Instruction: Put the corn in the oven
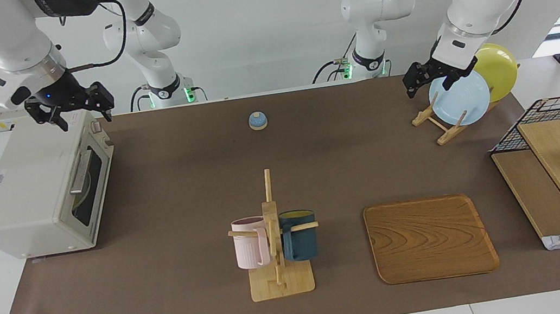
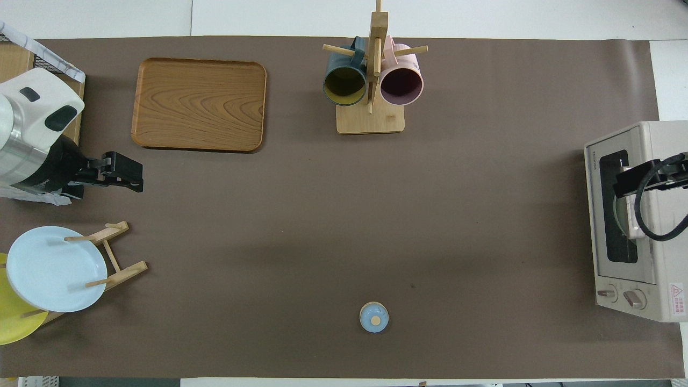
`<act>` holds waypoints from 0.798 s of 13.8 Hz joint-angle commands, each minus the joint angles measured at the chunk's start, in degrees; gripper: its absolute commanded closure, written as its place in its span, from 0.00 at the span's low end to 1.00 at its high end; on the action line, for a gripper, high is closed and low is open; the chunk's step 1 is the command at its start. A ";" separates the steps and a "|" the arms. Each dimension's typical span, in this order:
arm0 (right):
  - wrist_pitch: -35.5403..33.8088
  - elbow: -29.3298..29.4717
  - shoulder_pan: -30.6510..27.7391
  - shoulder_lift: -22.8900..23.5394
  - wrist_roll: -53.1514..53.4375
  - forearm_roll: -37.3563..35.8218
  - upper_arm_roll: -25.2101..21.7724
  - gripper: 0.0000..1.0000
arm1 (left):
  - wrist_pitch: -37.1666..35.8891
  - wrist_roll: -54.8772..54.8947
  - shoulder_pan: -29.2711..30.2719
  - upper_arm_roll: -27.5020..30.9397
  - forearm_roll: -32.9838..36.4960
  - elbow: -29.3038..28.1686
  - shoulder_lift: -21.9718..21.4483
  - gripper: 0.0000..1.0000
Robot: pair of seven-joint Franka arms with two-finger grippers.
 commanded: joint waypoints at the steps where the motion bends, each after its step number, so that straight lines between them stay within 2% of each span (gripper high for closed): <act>1: 2.04 0.51 -0.87 0.17 0.68 0.81 0.13 0.00 | -0.06 0.21 0.69 -0.25 -0.63 -0.42 -0.80 0.00; 11: 3.19 0.51 -0.78 0.17 2.79 1.16 0.13 0.00 | -0.06 0.21 0.69 -0.25 -0.63 -0.42 -0.80 0.00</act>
